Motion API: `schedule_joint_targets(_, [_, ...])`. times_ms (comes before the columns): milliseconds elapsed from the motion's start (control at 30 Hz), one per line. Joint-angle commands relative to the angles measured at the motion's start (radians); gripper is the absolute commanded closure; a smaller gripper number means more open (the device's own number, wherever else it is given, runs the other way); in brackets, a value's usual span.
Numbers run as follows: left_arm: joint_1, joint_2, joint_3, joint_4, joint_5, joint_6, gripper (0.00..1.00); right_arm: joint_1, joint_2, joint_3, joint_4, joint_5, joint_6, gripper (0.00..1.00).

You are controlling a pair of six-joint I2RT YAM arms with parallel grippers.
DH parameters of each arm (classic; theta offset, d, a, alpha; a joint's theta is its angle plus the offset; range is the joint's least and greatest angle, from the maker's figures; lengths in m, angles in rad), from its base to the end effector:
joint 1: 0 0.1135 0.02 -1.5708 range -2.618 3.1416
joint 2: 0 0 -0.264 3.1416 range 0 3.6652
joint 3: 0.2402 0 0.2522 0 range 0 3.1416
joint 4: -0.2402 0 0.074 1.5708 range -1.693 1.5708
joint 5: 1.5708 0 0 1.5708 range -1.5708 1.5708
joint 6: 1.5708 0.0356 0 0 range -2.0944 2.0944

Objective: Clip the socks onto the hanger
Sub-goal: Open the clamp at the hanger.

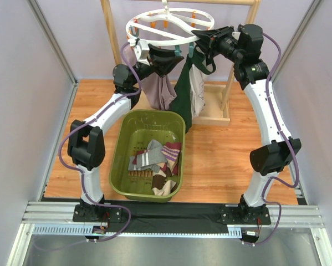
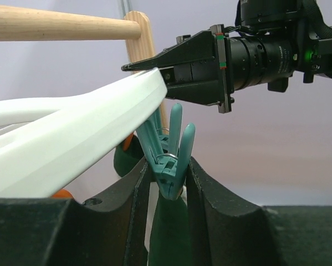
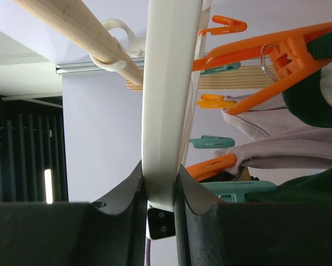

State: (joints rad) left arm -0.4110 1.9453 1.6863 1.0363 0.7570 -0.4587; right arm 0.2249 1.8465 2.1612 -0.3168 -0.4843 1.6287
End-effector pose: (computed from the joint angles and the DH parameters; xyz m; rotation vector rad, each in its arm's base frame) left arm 0.3935 -0.1982 0.4245 0.7350 0.8123 -1.0855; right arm 0.3977 0.1080 0.5002 0.8446 1.7037 1.7472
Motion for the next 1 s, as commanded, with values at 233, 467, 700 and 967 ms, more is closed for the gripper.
schedule_joint_targets(233, [0.011, -0.088, -0.008, -0.146, -0.111, -0.115, 1.0, 0.008, -0.038, 0.025, 0.09, -0.045, -0.041, 0.98])
schedule_joint_targets(467, [0.009, -0.16, -0.025, -0.303, -0.14, -0.228, 1.0, 0.01, -0.084, -0.061, 0.11, -0.039, -0.184, 0.76])
schedule_joint_targets(700, [0.011, -0.197, -0.02, -0.355, -0.119, -0.169, 1.0, 0.008, -0.147, -0.164, 0.113, -0.02, -0.397, 0.41])
schedule_joint_targets(967, [0.026, -0.12, 0.006, -0.374, -0.061, 0.112, 1.0, -0.009, -0.199, -0.297, 0.122, -0.065, -0.751, 0.33])
